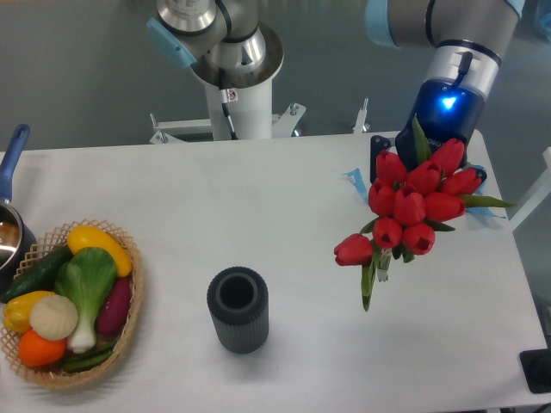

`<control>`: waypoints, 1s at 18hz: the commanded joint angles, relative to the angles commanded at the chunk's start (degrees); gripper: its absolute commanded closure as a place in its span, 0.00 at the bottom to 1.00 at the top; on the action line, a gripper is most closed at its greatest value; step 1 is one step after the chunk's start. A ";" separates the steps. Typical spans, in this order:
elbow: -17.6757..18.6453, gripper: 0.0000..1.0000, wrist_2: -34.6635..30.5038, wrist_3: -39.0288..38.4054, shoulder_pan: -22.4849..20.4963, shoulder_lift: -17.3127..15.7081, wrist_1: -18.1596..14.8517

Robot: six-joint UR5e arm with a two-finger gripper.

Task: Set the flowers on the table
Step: 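Hold the red tulip bunch in the gripper and lift it slightly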

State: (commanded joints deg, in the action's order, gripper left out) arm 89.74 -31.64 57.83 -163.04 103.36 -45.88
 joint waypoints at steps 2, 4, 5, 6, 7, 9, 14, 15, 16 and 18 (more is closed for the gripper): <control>0.35 0.52 -0.09 0.26 0.26 -0.09 0.00; -0.18 0.52 -0.44 -0.17 0.35 -0.09 -0.09; -0.09 0.52 -1.48 -0.09 0.35 -0.17 -0.09; -0.18 0.52 -2.71 0.00 0.27 -0.18 -0.09; -0.26 0.52 -3.59 0.00 0.26 -0.26 -0.09; -0.70 0.52 -4.57 0.00 0.35 -0.35 -0.09; 0.09 0.52 -13.08 0.18 0.97 -1.76 -0.18; 0.09 0.52 -14.57 0.18 1.05 -1.84 -0.18; 0.09 0.52 -15.81 0.18 1.23 -2.02 -0.18; 0.09 0.52 -19.05 0.26 2.28 -2.11 -0.18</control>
State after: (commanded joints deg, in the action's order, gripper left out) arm 89.82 -50.69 58.09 -160.76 101.25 -46.05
